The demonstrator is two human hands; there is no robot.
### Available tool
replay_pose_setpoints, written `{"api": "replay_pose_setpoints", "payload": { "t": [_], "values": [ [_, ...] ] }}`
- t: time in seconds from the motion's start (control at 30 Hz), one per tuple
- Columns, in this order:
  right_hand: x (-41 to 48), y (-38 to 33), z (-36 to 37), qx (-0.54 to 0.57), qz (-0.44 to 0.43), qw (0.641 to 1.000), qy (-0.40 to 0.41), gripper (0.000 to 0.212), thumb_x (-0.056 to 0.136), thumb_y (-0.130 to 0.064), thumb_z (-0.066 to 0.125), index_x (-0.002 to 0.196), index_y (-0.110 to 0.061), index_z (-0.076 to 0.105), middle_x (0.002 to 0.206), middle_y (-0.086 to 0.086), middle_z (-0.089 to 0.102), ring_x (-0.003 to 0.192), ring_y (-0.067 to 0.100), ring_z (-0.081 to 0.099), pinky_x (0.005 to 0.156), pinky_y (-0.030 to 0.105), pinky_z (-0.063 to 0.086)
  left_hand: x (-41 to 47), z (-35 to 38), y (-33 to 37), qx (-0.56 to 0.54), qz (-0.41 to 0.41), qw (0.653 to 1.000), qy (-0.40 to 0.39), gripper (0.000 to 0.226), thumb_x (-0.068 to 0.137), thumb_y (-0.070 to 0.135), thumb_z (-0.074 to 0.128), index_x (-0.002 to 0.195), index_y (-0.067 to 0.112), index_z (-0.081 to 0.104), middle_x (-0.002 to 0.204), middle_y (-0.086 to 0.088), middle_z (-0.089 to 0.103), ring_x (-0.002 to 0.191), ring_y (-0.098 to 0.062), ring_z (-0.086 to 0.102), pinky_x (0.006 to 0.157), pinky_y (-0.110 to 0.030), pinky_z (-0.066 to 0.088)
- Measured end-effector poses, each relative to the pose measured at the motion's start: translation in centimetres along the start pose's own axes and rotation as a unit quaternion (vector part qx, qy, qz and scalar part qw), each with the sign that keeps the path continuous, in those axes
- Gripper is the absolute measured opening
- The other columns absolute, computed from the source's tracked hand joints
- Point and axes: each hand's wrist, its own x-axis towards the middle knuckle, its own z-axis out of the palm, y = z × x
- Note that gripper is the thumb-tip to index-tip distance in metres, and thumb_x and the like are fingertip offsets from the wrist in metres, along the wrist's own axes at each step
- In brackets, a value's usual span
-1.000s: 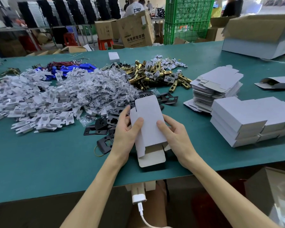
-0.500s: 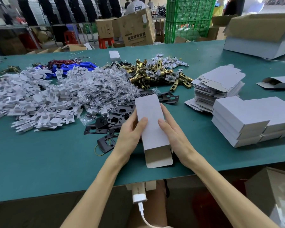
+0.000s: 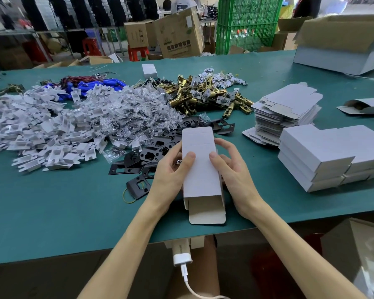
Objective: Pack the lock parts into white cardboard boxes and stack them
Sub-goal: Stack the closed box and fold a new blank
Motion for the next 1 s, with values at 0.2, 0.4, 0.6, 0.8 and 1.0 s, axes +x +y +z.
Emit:
{"api": "replay_pose_setpoints", "payload": {
  "t": [0.2,0.4,0.6,0.8,1.0],
  "values": [
    [-0.05,-0.09,-0.05,0.010,0.021,1.000,0.001,0.027,0.104,-0.025,0.056,0.130,-0.018,0.056,0.108,0.012,0.075,0.090,0.024,0.072,0.079,0.039,0.060,-0.06,0.13,-0.04,0.001,-0.022,1.000,0.011,0.036,0.094,0.030,0.068,0.124,0.012,0.066,0.115,-0.016,0.073,0.093,-0.018,0.074,0.076,-0.035,0.063],
    [-0.13,0.13,-0.20,0.025,0.027,0.999,-0.005,0.021,0.101,-0.023,0.061,0.114,-0.007,0.064,0.093,0.009,0.077,0.078,0.019,0.072,0.063,0.027,0.057,-0.07,-0.09,-0.22,-0.008,-0.057,0.997,0.049,0.039,0.106,0.034,0.060,0.100,-0.004,0.063,0.093,-0.029,0.068,0.079,-0.029,0.062,0.070,-0.045,0.047],
    [-0.15,0.30,-0.39,0.040,0.033,0.998,-0.018,0.020,0.097,-0.021,0.067,0.108,-0.004,0.067,0.096,0.019,0.076,0.078,0.025,0.071,0.067,0.033,0.057,-0.08,-0.21,0.03,-0.017,-0.082,0.995,0.057,0.065,0.103,0.046,0.057,0.099,-0.018,0.056,0.087,-0.033,0.065,0.074,-0.032,0.061,0.063,-0.037,0.044],
    [-0.21,0.24,-0.34,0.048,0.027,0.998,-0.039,0.023,0.097,-0.024,0.068,0.116,-0.011,0.072,0.106,0.015,0.076,0.087,0.025,0.071,0.074,0.036,0.058,0.02,-0.16,0.20,-0.010,-0.078,0.995,0.064,0.063,0.110,0.042,0.048,0.104,-0.020,0.056,0.091,-0.023,0.064,0.079,-0.028,0.057,0.075,-0.042,0.040],
    [-0.21,0.09,-0.38,0.074,0.036,0.995,-0.054,0.027,0.093,-0.029,0.067,0.115,-0.014,0.074,0.107,0.015,0.076,0.085,0.024,0.071,0.070,0.032,0.059,0.34,-0.34,-0.74,-0.011,-0.072,0.996,0.058,0.040,0.099,0.043,0.055,0.107,0.005,0.061,0.082,0.001,0.070,0.071,-0.012,0.066,0.059,-0.024,0.053]
  ]
}}
